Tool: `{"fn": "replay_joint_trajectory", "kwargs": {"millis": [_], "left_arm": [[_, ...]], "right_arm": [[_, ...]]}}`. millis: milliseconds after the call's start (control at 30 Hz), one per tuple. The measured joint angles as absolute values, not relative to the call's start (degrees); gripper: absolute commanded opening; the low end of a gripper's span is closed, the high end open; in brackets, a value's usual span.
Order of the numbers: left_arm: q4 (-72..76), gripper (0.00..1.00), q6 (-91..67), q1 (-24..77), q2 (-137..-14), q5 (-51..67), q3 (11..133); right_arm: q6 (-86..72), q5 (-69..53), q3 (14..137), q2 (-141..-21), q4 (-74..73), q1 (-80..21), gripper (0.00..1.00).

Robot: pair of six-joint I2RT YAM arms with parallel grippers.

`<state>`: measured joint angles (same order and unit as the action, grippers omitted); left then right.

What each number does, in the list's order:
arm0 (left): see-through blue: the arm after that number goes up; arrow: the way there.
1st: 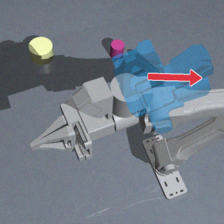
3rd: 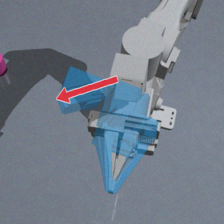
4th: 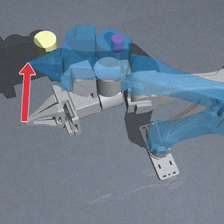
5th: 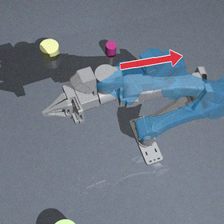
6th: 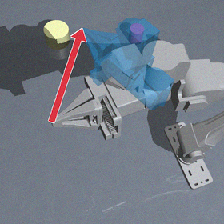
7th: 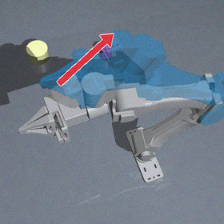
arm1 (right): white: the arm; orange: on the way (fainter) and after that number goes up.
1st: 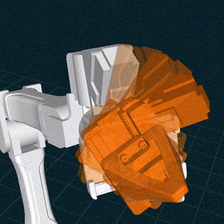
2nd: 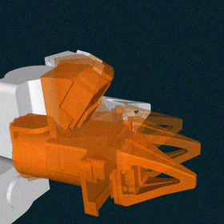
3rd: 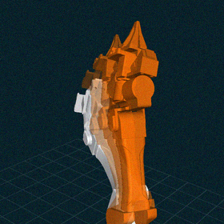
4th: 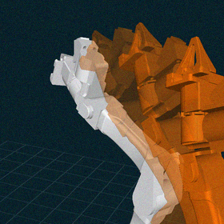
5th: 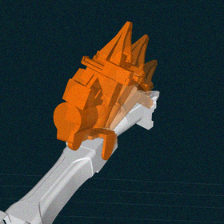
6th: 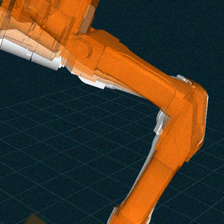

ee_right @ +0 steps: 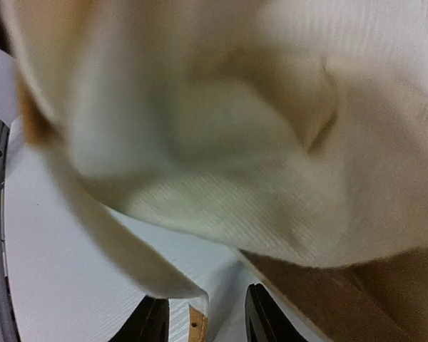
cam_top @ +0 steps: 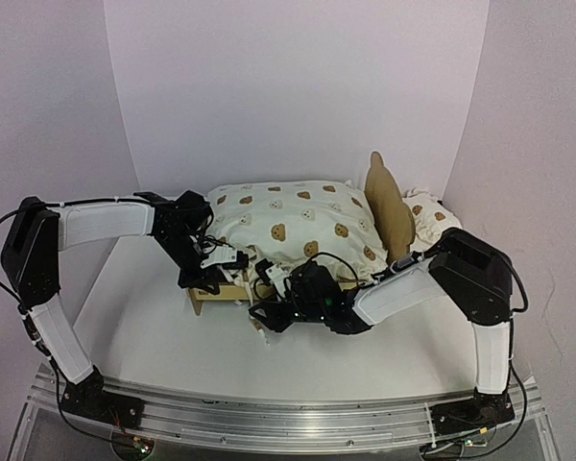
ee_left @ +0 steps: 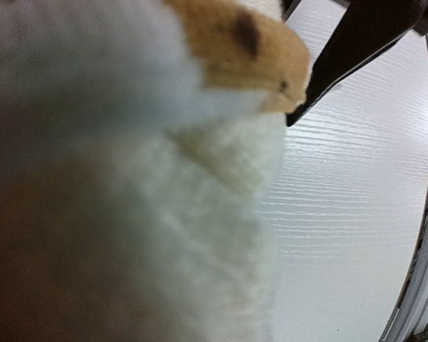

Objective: Set up the pet bed

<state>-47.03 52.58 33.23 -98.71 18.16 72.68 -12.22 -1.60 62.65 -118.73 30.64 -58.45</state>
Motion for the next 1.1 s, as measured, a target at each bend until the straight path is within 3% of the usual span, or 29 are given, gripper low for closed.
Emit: {"fn": "replay_joint_trajectory", "kwargs": {"millis": [433, 867, 1100], "left_arm": [[-60.9, 0.00, 43.2, 36.2, -101.3, 22.0, 87.0], [-62.1, 0.00, 38.6, 36.7, -102.4, 24.2, 90.3], [-62.3, 0.00, 37.9, 36.8, -102.5, 24.8, 90.7]], "right_arm": [[-11.3, 3.2, 61.8, -124.2, 47.0, -61.0, 0.47], [-10.1, 13.8, 62.2, -127.0, 55.4, -61.8, 0.50], [-10.1, 13.4, 51.7, -123.4, 55.8, -61.6, 0.48]]}}
